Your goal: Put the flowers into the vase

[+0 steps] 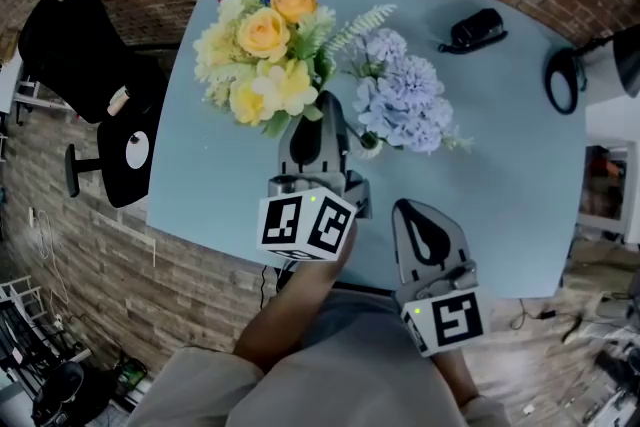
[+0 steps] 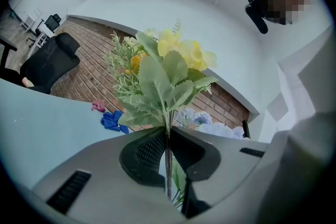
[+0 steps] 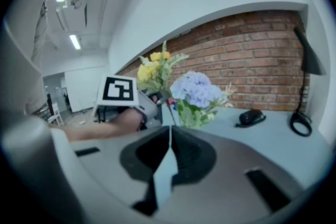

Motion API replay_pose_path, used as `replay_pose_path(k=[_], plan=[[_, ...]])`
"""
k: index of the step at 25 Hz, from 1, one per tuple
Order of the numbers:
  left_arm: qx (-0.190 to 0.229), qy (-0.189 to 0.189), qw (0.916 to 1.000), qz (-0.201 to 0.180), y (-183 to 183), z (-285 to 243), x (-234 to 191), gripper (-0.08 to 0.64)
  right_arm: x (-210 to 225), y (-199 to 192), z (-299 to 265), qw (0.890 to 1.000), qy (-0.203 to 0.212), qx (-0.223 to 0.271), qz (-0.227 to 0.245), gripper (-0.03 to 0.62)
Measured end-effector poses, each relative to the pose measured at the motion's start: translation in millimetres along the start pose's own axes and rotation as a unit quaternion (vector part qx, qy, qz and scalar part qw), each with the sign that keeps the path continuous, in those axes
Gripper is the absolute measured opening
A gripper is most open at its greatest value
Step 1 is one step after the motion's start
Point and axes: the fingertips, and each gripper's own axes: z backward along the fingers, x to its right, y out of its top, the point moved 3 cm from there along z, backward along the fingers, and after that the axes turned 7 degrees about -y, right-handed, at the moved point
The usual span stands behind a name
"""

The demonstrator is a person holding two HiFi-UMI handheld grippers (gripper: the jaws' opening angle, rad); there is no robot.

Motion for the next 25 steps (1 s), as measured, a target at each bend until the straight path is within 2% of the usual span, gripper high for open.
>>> replay_pose_path(k=[15,25], plan=[[-0.020,-0.006,0.9996,-0.017,-23,3,6,0.046,2,-7,2,1.000,-0.008,-0.009,-0.005,0.025],[-0.049,-0.025,0.9967,-0.060,-37,11,14,0.061,0,-8,1,1.000,-0.005,-0.008,-0.008,0.025]])
